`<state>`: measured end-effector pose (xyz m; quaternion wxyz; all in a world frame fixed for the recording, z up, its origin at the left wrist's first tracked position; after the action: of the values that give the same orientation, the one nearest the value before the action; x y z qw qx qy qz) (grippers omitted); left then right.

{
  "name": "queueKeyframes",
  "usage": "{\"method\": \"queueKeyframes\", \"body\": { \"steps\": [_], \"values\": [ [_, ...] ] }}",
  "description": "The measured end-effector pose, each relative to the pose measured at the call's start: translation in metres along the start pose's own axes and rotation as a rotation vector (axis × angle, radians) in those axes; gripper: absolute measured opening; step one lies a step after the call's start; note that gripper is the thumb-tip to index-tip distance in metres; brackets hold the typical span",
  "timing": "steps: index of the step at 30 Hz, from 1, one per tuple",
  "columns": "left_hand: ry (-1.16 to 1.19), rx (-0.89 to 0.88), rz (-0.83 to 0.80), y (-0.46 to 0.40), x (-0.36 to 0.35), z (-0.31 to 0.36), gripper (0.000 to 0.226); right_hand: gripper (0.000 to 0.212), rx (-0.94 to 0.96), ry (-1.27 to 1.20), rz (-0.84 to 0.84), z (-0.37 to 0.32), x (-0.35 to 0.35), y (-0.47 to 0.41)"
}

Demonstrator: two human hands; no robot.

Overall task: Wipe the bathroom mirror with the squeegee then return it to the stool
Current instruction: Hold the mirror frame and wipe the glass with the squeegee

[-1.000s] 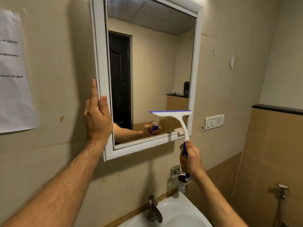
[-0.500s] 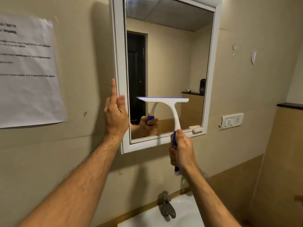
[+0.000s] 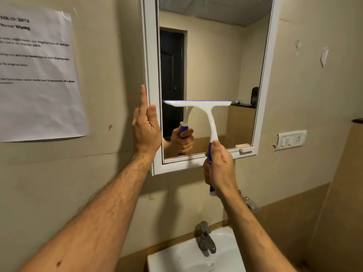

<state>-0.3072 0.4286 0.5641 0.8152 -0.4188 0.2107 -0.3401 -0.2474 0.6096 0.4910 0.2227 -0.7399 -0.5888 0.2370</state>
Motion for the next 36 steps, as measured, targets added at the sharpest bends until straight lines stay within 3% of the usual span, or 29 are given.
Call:
{"method": "queueKeyframes", "body": {
  "steps": [11,18,36],
  "values": [
    [0.035,0.007,0.010,0.000,-0.004,-0.005,0.045,0.046,0.025,0.084,-0.051,0.051,0.010,0.031],
    [0.051,-0.012,0.030,-0.003,-0.004,-0.012,0.045,0.044,0.108,0.153,-0.019,0.026,0.003,-0.005],
    [0.066,0.036,-0.005,0.003,-0.003,-0.008,0.044,0.041,-0.013,0.088,-0.036,0.047,0.001,0.034]
  ]
}}
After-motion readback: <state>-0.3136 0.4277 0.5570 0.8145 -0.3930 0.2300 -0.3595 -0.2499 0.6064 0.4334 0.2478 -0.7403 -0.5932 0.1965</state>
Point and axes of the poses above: each hand's wrist, its own y-axis away from the middle knuckle, its own x-axis out of the back of the hand, z = x × y, the point moved 2 cm from there along -y, towards the middle knuckle, and after that the axes turned 8 degrees about x, right-handed, at the moved point
